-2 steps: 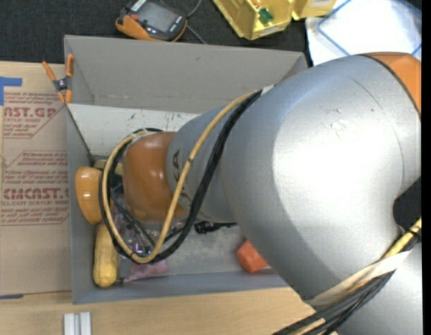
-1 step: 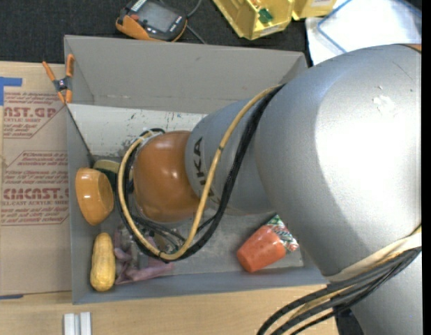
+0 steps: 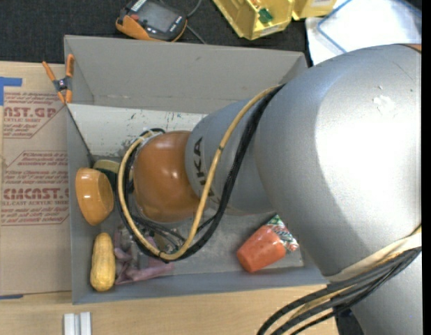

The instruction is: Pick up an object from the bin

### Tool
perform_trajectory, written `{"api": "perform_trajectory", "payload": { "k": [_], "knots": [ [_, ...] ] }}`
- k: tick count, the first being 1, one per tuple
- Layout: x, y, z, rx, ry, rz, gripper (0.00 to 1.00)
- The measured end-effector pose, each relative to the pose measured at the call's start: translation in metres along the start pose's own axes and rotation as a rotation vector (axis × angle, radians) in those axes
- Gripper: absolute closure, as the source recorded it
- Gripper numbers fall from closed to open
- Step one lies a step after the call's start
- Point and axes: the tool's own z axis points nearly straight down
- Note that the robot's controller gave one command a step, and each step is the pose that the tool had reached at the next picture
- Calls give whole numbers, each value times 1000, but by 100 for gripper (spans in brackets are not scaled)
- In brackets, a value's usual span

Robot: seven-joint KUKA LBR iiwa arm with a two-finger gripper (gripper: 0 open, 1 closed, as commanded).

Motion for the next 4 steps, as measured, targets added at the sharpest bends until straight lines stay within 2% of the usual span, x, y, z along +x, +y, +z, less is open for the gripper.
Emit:
{"api": "perform_trajectory", "payload": {
  "k": [1, 3, 4],
  "knots": [
    [3, 0, -42, 2, 11, 0, 100],
    [2, 0, -74, 2, 9, 0, 100],
    [2, 1, -101, 2, 10, 0, 100]
  ]
}}
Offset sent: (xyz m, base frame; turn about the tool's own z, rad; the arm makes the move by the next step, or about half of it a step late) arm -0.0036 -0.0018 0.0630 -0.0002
